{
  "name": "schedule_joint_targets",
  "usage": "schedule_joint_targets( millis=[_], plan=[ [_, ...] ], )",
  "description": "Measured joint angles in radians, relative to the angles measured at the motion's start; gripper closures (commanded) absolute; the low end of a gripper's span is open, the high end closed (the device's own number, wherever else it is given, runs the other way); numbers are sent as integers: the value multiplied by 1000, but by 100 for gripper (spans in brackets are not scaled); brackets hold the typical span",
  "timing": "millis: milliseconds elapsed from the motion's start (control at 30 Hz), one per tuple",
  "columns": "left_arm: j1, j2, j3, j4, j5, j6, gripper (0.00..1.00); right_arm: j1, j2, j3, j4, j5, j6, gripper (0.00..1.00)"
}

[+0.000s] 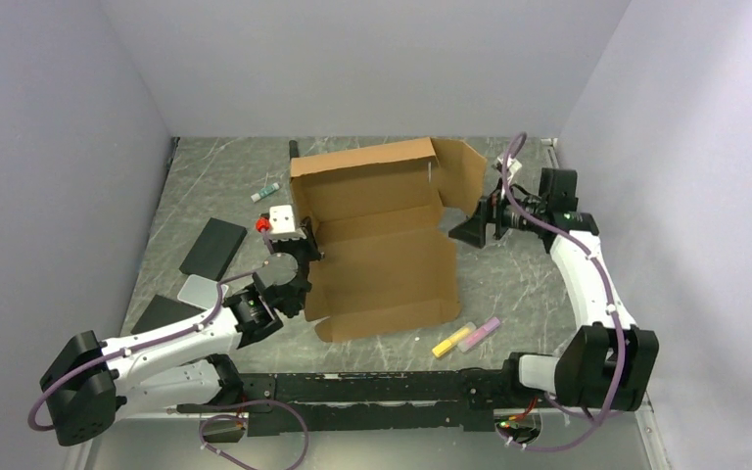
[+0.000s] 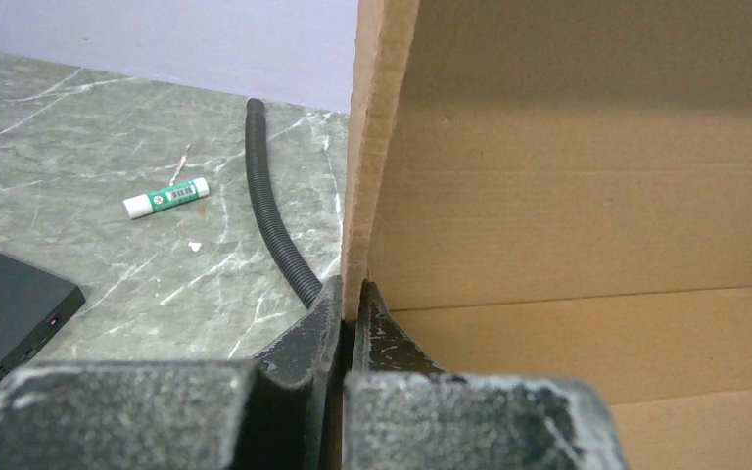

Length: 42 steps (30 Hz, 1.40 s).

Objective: Fold the paper box

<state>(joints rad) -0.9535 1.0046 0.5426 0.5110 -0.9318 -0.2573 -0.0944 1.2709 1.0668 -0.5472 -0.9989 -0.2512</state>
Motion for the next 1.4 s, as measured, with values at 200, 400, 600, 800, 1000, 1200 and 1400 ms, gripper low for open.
schedule_joint_targets(
  millis=[200, 400, 600, 800, 1000, 1200, 1400],
  plan=[
    [0, 0, 0, -7, -2, -2, 100, 5, -105, -99, 32, -125, -82, 0],
    [0, 18, 18, -42, -18, -33, 100, 5, -206, -173, 35, -160, -223, 0],
    [0, 43, 34, -75, -18, -72, 100, 6, -223, -341, 86, -121, -240, 14],
    [0, 37, 34, -77, -4, -98, 100, -8, -179, -356, 212, -11, -117, 64],
    [2, -41, 26, -92, 41, -125, 100, -65, -16, -302, 234, -62, -18, 82],
    [12, -100, -5, -140, 63, -155, 100, -66, 55, -275, 233, -84, 42, 52],
    [14, -97, -6, -200, 36, -193, 100, -71, 40, -192, 83, -104, -81, 25]
  ],
)
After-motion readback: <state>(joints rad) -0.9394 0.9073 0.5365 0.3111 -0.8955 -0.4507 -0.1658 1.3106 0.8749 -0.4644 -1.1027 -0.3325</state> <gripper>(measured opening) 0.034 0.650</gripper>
